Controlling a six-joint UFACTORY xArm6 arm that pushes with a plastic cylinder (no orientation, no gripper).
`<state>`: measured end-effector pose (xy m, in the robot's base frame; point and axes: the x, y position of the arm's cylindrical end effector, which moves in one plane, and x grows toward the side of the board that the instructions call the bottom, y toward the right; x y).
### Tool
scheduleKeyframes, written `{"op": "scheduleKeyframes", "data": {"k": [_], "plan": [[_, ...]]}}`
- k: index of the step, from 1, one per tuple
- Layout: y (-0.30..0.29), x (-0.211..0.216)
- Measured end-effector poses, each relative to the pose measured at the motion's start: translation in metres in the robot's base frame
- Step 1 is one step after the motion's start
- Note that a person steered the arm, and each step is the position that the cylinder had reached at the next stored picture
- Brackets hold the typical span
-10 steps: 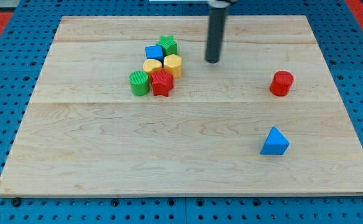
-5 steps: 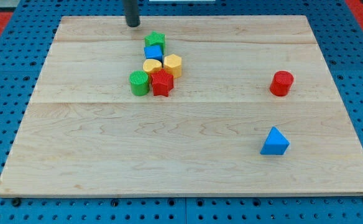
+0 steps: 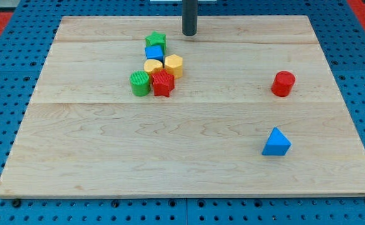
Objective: Push the green star above the green circle
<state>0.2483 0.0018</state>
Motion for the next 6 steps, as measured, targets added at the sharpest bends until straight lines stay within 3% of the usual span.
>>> {"op": "scheduleKeyframes", "data": {"k": [2,4,5,6], "plan": [[-0.103,-0.001],[-0.139,-0.002],[-0.139,-0.001],[-0.092,-0.023]]}}
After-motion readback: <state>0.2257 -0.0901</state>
